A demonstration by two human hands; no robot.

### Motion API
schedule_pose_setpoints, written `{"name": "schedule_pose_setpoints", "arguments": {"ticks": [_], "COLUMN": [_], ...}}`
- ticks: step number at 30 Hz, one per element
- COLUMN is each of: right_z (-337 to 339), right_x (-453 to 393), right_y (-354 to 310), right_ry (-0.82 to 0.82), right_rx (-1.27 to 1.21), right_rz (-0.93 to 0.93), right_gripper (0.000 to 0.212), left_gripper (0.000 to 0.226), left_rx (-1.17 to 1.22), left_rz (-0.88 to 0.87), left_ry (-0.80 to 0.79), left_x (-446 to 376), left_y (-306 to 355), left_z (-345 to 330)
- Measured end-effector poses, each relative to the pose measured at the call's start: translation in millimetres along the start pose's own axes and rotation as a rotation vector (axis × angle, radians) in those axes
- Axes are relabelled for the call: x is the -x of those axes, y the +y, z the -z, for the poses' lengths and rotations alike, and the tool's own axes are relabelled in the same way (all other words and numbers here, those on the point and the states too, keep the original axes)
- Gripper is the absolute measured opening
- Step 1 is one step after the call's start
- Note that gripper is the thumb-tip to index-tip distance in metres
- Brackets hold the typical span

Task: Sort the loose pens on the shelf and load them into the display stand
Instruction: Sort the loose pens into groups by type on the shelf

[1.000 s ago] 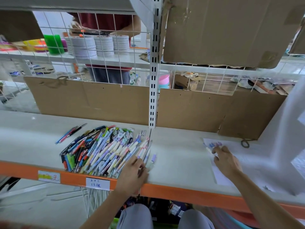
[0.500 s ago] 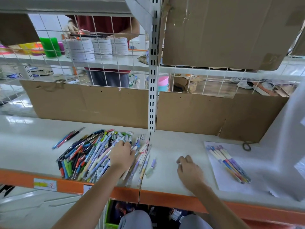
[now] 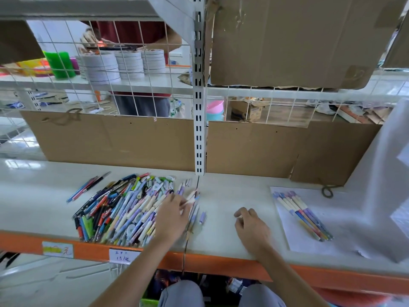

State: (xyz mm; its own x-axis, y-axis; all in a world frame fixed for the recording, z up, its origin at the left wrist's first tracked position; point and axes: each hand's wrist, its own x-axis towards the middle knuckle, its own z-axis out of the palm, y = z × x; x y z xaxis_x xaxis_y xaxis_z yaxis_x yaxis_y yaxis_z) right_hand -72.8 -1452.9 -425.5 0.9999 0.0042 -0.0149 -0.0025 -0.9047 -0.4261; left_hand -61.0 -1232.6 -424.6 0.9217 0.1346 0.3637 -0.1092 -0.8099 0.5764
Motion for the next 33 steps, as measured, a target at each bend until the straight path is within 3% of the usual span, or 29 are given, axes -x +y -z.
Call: {"name": "schedule_pose_setpoints", "arguments": {"ticks": [2, 5, 8, 14, 18, 33], "right_z": [7, 17, 17, 17, 4, 3], "right_x": [0, 8, 18, 16, 22, 25], "right_y": [-7, -27, -39, -23, -9, -8], "right_ry": [-0.046, -0.232, -0.285, -0.058, -0.034, -0.052], "right_rx": [-0.189, -0.832, -1.082, -0.953, -0.784, -0.765], "right_rz": [-0.044, -0.095, -0.098, -0.184, -0.186, -0.199], "right_gripper": [0.02, 0.02, 0.023, 0.023, 0.024, 0.019], "left_gripper": [0.014, 0.014, 0.014, 0.014, 0.015, 0.009], "left_rx": [0.056, 0.134, 0.182, 0.068, -0.01, -0.019], "left_rz": [-0.035, -0.1, -0.162, -0.139, -0.09, 0.014], "left_ry": [-0.023, -0.051, -0.089, -0.073, -0.045, -0.06], "left_x": [7, 20, 33, 41, 44, 44], "left_y": [11, 28, 38, 12, -3, -15], "left_z": [-4, -12, -19, -9, -4, 0]}}
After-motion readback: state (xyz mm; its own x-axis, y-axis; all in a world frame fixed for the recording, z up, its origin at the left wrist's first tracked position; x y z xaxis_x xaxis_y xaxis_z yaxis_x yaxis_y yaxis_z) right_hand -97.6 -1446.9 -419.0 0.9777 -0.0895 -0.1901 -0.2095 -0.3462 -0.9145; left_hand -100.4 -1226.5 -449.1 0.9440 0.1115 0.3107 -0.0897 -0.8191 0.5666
